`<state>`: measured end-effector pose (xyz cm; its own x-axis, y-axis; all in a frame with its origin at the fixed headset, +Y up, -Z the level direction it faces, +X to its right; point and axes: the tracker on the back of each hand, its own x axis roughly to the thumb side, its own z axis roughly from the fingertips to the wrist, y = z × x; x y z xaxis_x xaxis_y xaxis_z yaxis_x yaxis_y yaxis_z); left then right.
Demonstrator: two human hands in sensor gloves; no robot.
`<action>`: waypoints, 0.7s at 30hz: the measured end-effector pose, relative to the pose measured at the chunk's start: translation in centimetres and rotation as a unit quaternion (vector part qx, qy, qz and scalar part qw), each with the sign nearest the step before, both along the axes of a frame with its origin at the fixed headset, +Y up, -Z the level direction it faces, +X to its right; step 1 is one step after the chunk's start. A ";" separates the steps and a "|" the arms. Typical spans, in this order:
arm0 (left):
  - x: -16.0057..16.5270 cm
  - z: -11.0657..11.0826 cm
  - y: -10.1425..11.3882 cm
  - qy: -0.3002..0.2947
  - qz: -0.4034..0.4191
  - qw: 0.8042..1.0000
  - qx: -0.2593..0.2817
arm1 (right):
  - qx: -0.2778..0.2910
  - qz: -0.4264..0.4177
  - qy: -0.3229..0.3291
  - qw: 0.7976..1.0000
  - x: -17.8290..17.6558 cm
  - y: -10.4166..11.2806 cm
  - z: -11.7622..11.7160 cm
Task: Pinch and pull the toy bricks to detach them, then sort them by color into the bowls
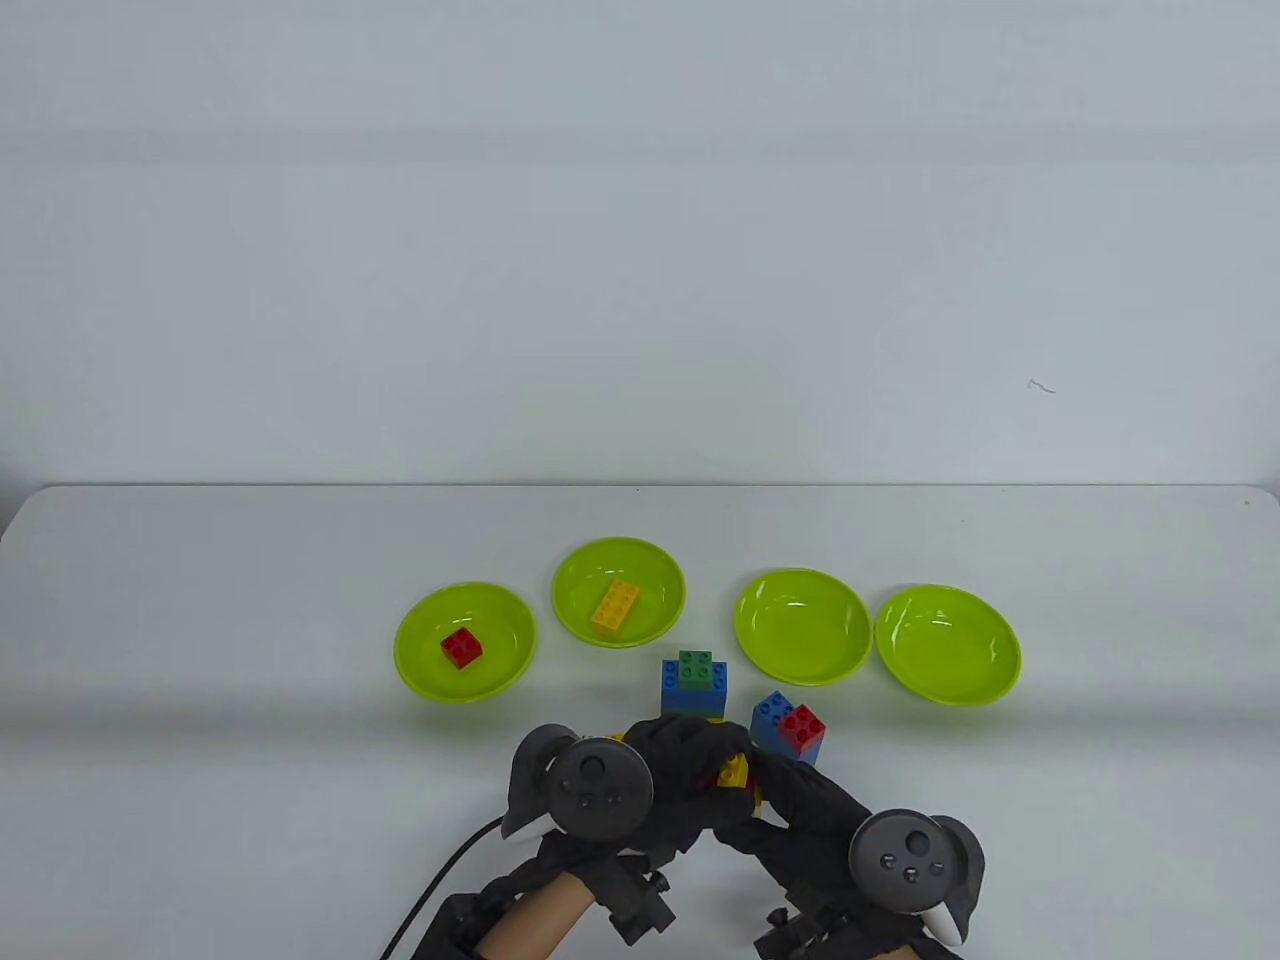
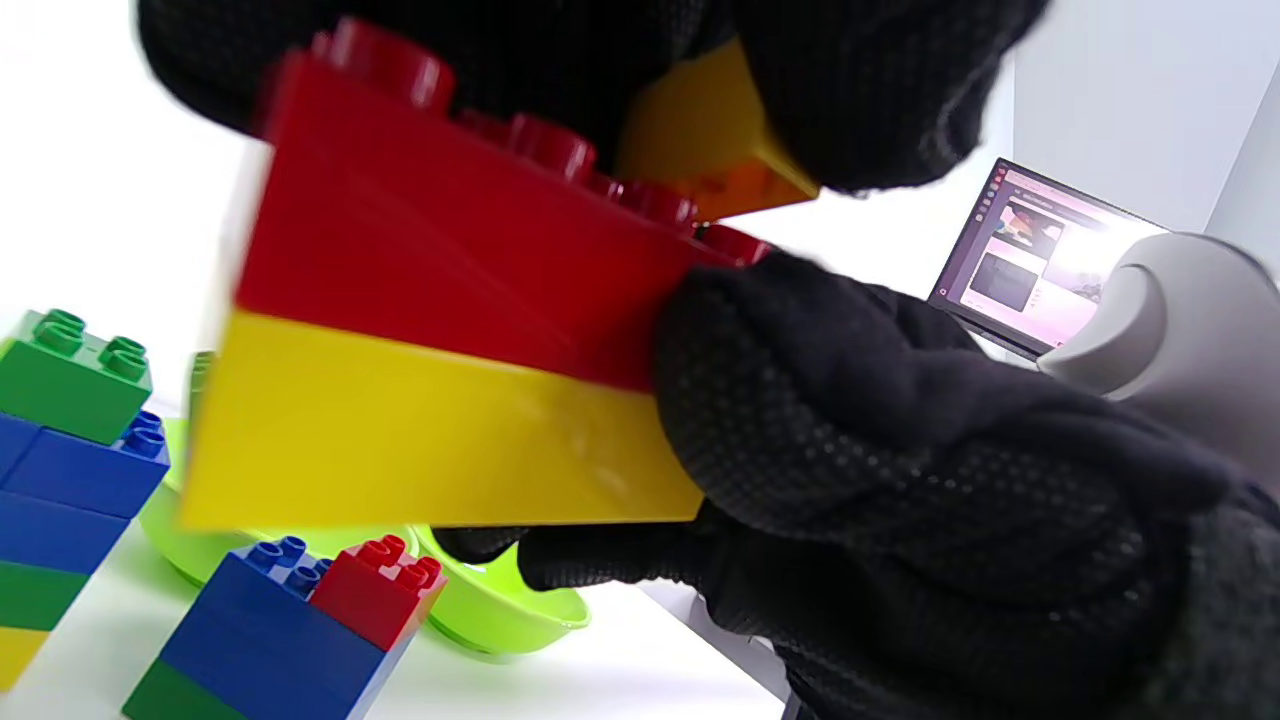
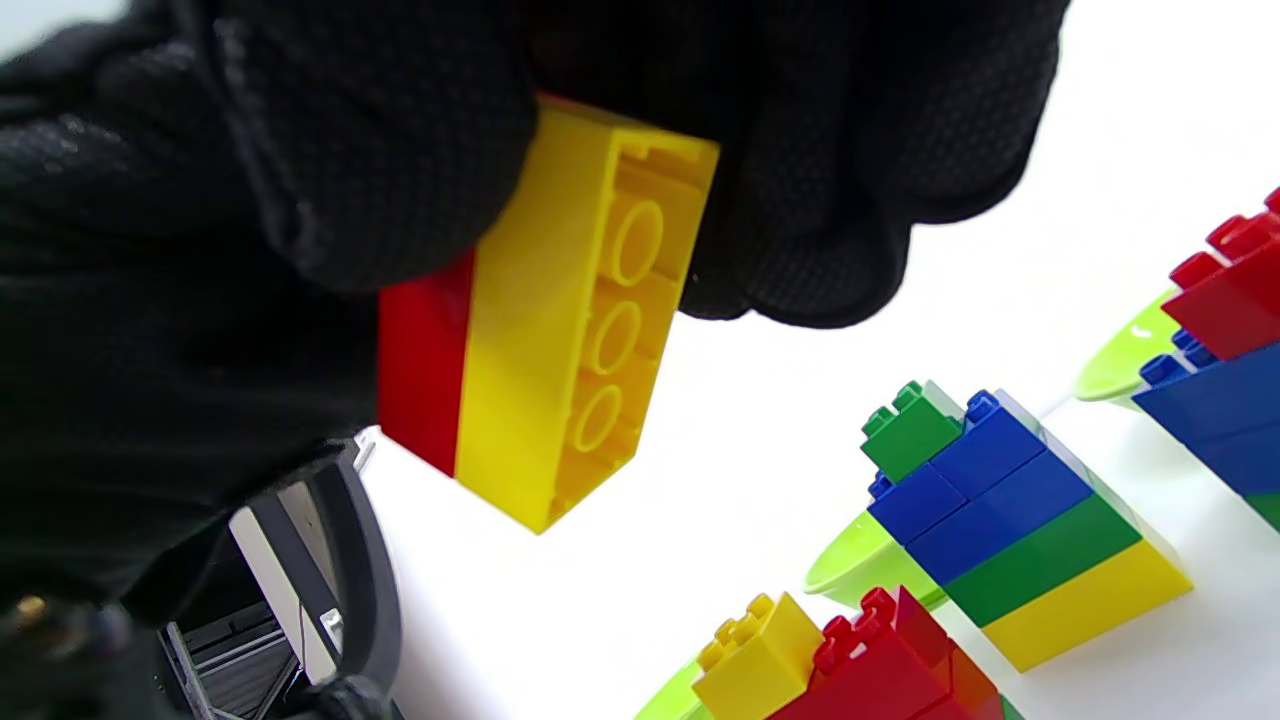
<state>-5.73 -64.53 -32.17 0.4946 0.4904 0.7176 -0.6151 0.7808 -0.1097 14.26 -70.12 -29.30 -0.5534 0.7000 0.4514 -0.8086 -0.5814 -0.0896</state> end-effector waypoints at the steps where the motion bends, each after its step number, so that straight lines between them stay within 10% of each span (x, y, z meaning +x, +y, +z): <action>1: 0.0 0.0 0.0 0.002 -0.009 1.000 0.007 | -0.002 -0.002 0.000 1.000 0.0 -0.1 0.0; 8: -1.6 -1.6 2.0 0.028 0.022 0.999 0.025 | -0.024 -0.042 -0.024 0.999 1.3 -0.1 -0.6; 14: -4.7 -8.2 3.1 0.142 -0.064 0.988 0.013 | -0.024 -0.060 -0.047 0.997 2.9 0.3 -0.8; 21: -6.8 -16.3 -0.6 0.251 -0.166 0.951 -0.074 | -0.015 -0.077 -0.055 0.995 4.1 1.2 -0.6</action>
<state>-12.56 -65.10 -48.43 0.9018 0.3247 0.2853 -0.3415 0.9398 0.0099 18.36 -68.94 -29.94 -0.4829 0.7930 0.3714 -0.8749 -0.4543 -0.1676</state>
